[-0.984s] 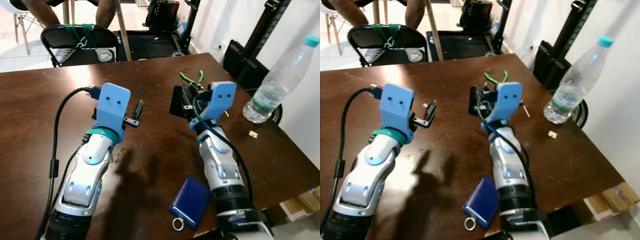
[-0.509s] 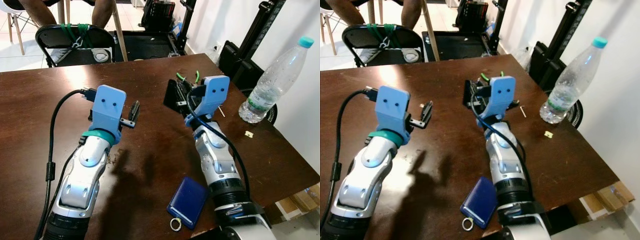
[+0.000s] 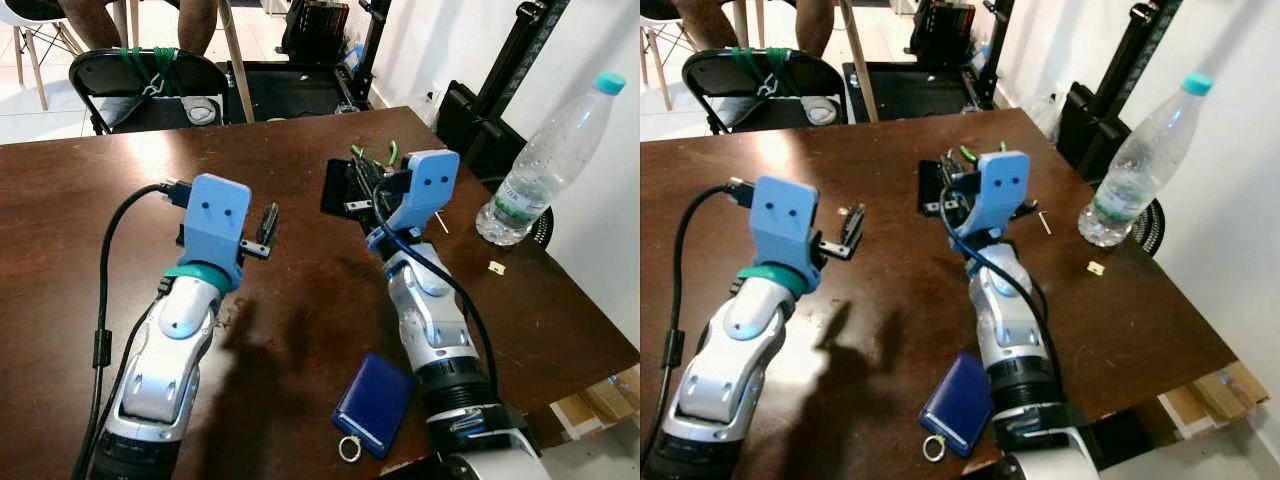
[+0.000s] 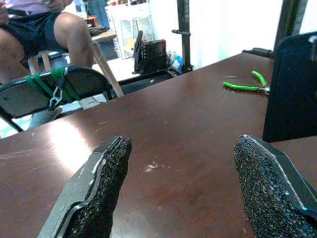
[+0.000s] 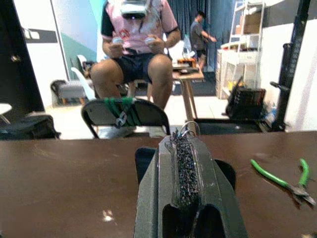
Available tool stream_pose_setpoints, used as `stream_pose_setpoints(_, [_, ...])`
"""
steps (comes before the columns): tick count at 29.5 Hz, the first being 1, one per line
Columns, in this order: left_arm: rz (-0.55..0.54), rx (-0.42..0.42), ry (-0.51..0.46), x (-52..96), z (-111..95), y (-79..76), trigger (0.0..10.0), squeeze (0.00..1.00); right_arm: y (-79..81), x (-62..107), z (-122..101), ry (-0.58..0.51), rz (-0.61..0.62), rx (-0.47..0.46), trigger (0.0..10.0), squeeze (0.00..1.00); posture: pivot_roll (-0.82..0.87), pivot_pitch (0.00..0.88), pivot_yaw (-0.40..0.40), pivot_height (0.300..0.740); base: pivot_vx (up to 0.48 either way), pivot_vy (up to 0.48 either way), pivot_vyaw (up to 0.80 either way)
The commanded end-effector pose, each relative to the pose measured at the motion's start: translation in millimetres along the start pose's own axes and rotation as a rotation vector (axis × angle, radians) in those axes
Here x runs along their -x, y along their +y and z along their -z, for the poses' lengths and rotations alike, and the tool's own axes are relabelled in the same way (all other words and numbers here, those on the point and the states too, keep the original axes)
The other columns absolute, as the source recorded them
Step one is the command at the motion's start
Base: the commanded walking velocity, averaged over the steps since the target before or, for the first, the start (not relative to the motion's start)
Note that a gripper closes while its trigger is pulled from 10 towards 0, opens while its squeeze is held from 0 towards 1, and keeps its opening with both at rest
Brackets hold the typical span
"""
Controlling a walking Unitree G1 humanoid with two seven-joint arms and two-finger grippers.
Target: Hang keys on a hook
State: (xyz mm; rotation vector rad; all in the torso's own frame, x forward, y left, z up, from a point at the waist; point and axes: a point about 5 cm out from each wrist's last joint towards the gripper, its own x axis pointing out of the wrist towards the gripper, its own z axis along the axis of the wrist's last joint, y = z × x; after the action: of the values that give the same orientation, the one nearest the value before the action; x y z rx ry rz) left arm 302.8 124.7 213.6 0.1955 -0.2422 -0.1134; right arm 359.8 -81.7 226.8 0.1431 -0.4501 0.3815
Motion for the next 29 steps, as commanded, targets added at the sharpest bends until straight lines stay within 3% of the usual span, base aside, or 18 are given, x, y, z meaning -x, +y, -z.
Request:
stream_pose_setpoints(1, [0.016, -0.015, 0.008, 3.8, 0.4, -2.0, 10.0, 0.0, 9.3, -4.2, -6.5, -0.039, -0.028, 0.004, 0.0, 0.0, -0.1, 0.086, -0.02, 0.74, 0.0, 0.0, 0.0])
stream_pose_setpoints(3, [0.01, -0.012, 0.005, 3.0, -1.9, -1.4, 10.0, 0.0, 12.1, -5.3, -5.1, -0.034, -0.036, 0.005, 0.0, 0.0, -0.1, 0.089, -0.021, 0.74, 0.0, 0.0, 0.0])
stream_pose_setpoints(4, [0.006, -0.008, 0.002, 2.1, -4.4, -1.0, 10.0, 0.0, 13.4, -6.2, -4.7, -0.03, -0.04, 0.006, 4.3, 0.0, -0.1, 0.088, -0.021, 0.74, 0.0, 0.0, 0.0])
stream_pose_setpoints(6, [-0.007, -0.009, -0.005, 1.5, -6.7, -0.6, 10.0, 0.0, 13.5, -6.5, -4.3, -0.024, -0.046, 0.013, 4.3, 0.0, -0.1, 0.095, -0.034, 0.74, 0.0, 0.0, 0.0])
stream_pose_setpoints(7, [-0.02, -0.005, -0.012, 1.7, -7.3, -0.6, 10.0, 0.0, 12.3, -6.2, -3.8, -0.018, -0.046, 0.019, 10.0, 0.0, -0.11, 0.094, -0.033, 0.74, 0.0, 0.0, 0.0])
stream_pose_setpoints(20, [-0.013, 0.042, 0.015, 1.6, 5.4, -4.0, 10.0, 0.0, 15.4, 3.7, 3.2, 0.009, -0.081, 0.053, 10.0, 0.0, -0.11, 0.057, 0.019, 0.74, 0.0, 0.0, 0.0])
stream_pose_setpoints(29, [-0.004, 0.024, 0.035, 1.3, 10.7, -3.0, 10.0, 0.0, 18.4, 9.7, 3.4, 0.001, -0.104, 0.062, 10.0, 0.0, -0.13, 0.04, 0.035, 0.74, 0.0, 0.0, 0.0])
